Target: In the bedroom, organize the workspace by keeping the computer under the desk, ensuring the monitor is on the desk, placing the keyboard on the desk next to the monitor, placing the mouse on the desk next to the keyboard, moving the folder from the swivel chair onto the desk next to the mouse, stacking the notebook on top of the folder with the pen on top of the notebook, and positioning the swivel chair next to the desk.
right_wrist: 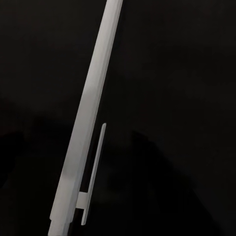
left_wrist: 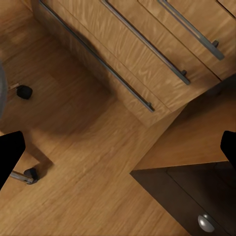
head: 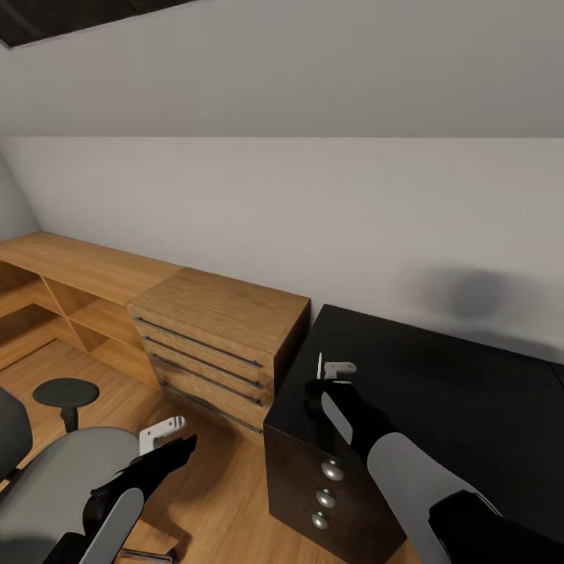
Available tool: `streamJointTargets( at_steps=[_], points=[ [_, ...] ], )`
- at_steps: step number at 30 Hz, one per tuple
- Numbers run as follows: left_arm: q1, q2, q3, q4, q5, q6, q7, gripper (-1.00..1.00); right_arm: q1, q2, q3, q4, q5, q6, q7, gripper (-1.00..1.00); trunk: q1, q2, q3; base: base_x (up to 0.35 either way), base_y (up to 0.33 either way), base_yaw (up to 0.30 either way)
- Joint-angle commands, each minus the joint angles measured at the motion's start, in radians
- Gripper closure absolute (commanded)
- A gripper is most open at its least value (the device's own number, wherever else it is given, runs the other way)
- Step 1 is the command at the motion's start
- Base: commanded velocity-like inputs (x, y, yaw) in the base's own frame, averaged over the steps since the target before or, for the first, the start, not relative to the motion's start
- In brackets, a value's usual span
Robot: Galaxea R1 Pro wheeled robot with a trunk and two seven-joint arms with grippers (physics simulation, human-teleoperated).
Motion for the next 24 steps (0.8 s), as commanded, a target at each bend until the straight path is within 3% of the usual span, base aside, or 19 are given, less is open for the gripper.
streamJointTargets(
  at_steps=[1,15,24],
  points=[
    [-0.001,0.001,-0.002,-0.002,0.01,0.0,0.01,-1.0,0.0,-0.001,0.008,0.004,-0.011,0.012,-0.009,1.0,0.0,0.0,-0.001,0.0,0.0,0.0],
    [-0.001,0.001,-0.002,-0.002,0.01,0.0,0.01,-1.0,0.0,-0.001,0.008,0.002,-0.012,0.015,-0.01,1.0,0.0,0.0,-0.001,0.0,0.0,0.0],
    [-0.001,0.0,-0.002,-0.002,0.01,0.001,0.01,-1.0,0.0,0.0,0.006,-0.002,-0.024,0.097,-0.008,1.0,0.0,0.0,-0.001,0.0,0.0,0.0]
  ],
)
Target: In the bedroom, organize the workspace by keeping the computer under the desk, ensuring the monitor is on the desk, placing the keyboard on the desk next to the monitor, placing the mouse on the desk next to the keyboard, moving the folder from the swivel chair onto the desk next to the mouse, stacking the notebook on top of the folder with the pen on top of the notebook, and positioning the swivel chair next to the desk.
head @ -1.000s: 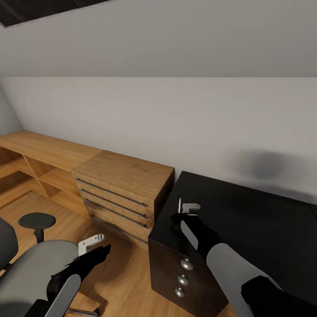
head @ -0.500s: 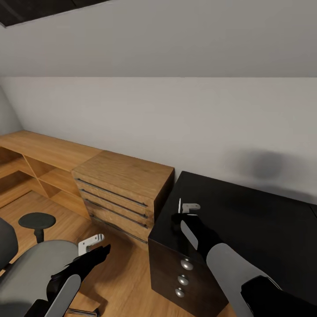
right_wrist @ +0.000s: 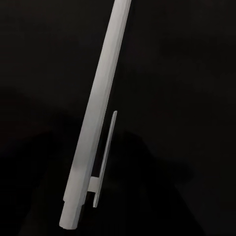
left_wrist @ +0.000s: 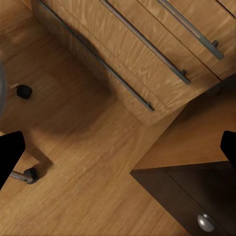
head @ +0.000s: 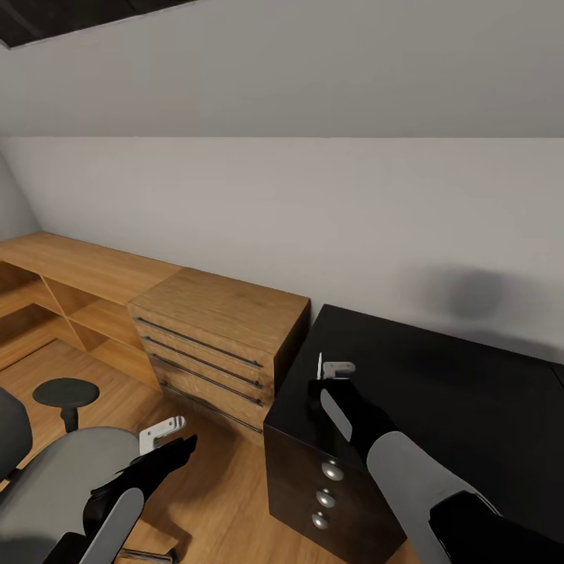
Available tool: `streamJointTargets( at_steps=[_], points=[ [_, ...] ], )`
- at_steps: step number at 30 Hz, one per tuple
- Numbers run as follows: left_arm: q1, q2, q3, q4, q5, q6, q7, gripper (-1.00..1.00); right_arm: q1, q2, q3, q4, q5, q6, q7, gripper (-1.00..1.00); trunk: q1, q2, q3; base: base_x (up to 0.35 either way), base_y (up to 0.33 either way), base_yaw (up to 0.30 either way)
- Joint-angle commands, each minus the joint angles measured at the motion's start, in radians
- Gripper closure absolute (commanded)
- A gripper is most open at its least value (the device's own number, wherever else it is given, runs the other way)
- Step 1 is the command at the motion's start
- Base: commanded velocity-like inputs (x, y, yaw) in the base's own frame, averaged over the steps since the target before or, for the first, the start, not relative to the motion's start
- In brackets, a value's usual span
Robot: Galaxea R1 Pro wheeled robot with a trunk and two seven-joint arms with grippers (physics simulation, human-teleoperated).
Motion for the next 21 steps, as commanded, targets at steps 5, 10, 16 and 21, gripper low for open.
streamJointTargets(
  at_steps=[5,10,16,21],
  points=[
    [-0.001,0.001,-0.002,-0.002,0.011,0.001,0.01,-1.0,0.0,-0.001,0.006,0.032,-0.025,0.014,-0.009,1.0,0.0,-0.001,-0.001,0.0,0.0,0.0],
    [-0.001,0.001,-0.002,-0.002,0.011,0.001,0.01,-1.0,0.0,-0.001,0.006,0.031,-0.026,0.014,-0.009,1.0,0.0,-0.001,-0.001,0.0,0.0,0.0],
    [-0.001,0.0,-0.002,-0.002,0.011,0.001,0.01,-1.0,0.0,-0.002,0.006,0.03,-0.026,0.013,-0.009,1.0,0.0,-0.001,-0.001,0.0,0.0,0.0],
    [-0.001,0.001,-0.002,-0.002,0.011,0.001,0.01,-1.0,0.0,-0.002,0.006,0.03,-0.026,0.013,-0.009,1.0,0.0,-0.001,-0.001,0.0,0.0,0.0]
  ],
)
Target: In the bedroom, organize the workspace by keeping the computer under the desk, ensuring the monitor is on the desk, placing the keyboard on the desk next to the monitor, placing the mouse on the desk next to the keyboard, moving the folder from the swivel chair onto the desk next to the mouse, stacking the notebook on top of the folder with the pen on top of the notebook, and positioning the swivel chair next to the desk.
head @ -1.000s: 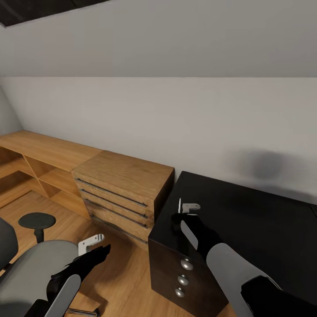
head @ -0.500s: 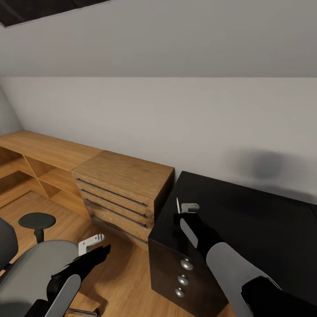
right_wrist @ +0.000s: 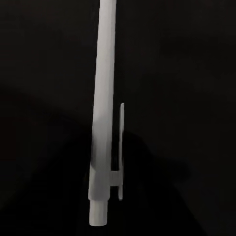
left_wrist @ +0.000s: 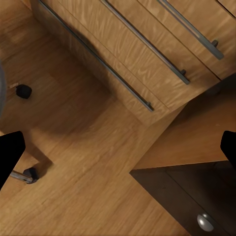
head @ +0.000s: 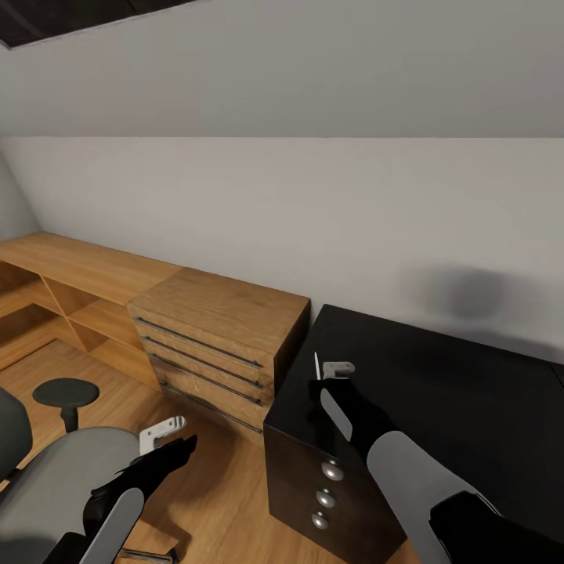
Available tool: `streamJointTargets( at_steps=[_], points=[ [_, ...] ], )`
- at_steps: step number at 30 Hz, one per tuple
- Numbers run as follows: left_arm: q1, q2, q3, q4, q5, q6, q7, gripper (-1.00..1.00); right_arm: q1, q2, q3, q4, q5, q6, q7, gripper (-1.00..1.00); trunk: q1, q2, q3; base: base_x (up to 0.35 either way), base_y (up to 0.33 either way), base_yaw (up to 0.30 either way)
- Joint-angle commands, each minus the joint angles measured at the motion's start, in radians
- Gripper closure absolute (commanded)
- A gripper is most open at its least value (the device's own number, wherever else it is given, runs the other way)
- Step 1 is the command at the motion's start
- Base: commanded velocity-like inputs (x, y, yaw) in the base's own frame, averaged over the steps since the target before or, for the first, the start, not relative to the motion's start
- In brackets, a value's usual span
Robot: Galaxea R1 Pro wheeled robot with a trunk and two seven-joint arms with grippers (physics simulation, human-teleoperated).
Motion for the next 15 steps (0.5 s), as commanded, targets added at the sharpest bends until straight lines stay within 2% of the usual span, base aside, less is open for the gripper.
streamJointTargets(
  at_steps=[1,3,12,15],
  points=[
    [-0.001,0.001,-0.002,-0.002,0.01,0.0,0.01,-1.0,0.0,-0.001,0.006,0.034,-0.02,0.005,-0.01,1.0,0.0,0.0,-0.001,0.0,0.0,0.0],
    [-0.001,0.001,-0.002,-0.002,0.01,0.0,0.01,-1.0,0.0,-0.001,0.006,0.034,-0.02,0.005,-0.01,1.0,0.0,0.0,-0.001,0.0,0.0,0.0],
    [-0.001,0.0,-0.002,-0.002,0.01,0.0,0.01,-1.0,0.0,-0.003,0.006,0.028,-0.02,0.006,-0.011,1.0,-0.034,0.063,0.027,0.0,0.0,0.0],
    [-0.001,0.0,-0.002,-0.002,0.01,0.0,0.01,-1.0,0.0,-0.004,0.002,-0.002,-0.02,0.006,-0.012,1.0,-0.046,0.084,0.036,0.0,0.0,0.0]
  ],
)
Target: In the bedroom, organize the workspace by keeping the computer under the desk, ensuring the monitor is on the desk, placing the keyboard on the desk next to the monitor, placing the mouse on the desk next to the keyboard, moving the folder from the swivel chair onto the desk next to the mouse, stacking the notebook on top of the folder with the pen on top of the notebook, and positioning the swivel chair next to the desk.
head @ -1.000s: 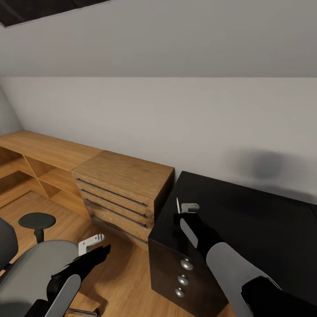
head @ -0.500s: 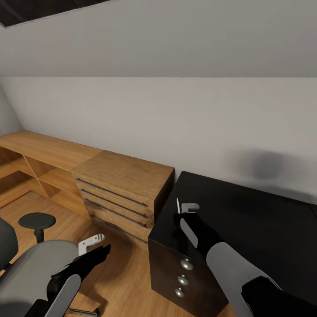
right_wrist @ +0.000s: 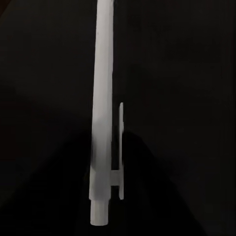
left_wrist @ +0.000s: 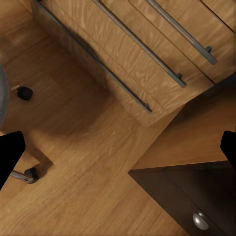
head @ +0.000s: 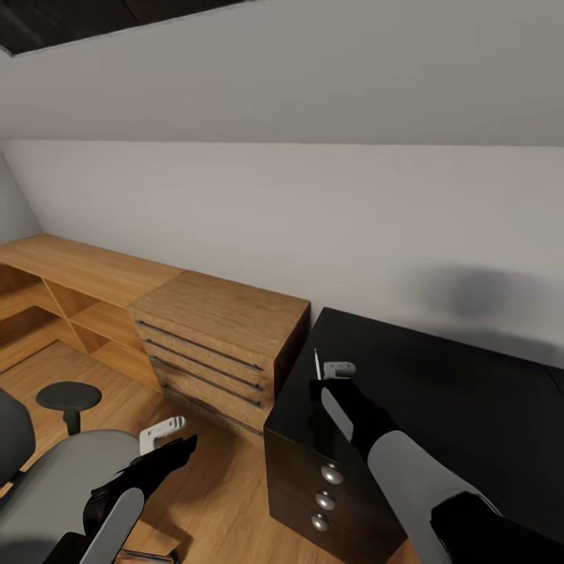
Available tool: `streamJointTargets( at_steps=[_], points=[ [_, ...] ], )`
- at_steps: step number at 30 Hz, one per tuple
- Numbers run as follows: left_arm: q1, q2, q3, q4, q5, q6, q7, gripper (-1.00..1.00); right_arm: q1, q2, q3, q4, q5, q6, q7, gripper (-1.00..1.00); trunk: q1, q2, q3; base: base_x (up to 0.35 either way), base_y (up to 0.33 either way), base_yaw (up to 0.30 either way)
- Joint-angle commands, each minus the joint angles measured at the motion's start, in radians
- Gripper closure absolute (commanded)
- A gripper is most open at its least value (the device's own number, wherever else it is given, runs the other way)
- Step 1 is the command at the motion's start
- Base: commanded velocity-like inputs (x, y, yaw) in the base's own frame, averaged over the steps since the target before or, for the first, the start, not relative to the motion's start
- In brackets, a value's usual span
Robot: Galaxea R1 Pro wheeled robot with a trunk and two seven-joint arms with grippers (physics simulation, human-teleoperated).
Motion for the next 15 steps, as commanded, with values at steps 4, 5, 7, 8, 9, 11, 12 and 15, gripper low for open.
streamJointTargets(
  at_steps=[4,5,7,8,9,11,12,15],
  points=[
    [-0.001,0.001,-0.002,-0.001,0.01,0.0,0.01,-1.0,0.001,-0.004,0.003,-0.074,-0.012,0.005,-0.011,1.0,-0.015,0.028,0.012,-0.06,0.0,0.0],
    [-0.001,0.001,-0.002,-0.001,0.01,0.0,0.01,-1.0,0.001,-0.005,0.001,-0.081,-0.012,0.006,-0.012,1.0,-0.019,0.035,0.015,-0.21,0.0,0.0],
    [-0.001,0.001,-0.002,-0.001,0.011,0.001,0.01,-1.0,0.001,-0.006,-0.001,-0.092,-0.013,0.006,-0.019,1.0,-0.027,0.049,0.021,-0.271,0.0,0.0],
    [-0.001,0.001,-0.002,-0.001,0.011,0.001,0.01,-1.0,0.001,-0.006,-0.002,-0.096,-0.013,0.006,-0.021,1.0,-0.031,0.056,0.024,-0.296,0.0,0.0],
    [-0.001,0.001,-0.002,-0.001,0.012,0.001,0.01,-1.0,0.002,-0.006,-0.003,-0.111,-0.013,0.006,-0.026,1.0,-0.035,0.063,0.027,-0.311,0.0,0.0],
    [-0.001,0.002,-0.002,-0.001,0.012,0.002,0.01,-1.0,0.011,-0.007,-0.005,-0.144,-0.013,0.006,-0.033,1.0,-0.042,0.077,0.034,-0.32,0.0,0.0],
    [-0.001,0.001,-0.002,-0.001,0.012,0.002,0.01,-1.0,0.017,-0.007,-0.005,-0.158,-0.014,0.006,-0.037,1.0,-0.046,0.084,0.037,-0.326,0.0,0.0],
    [-0.001,0.002,-0.002,-0.001,0.014,0.003,0.01,-1.0,0.083,-0.008,-0.008,-0.281,-0.014,0.008,-0.083,1.0,-0.058,0.105,0.046,-0.248,0.0,0.0]
  ],
)
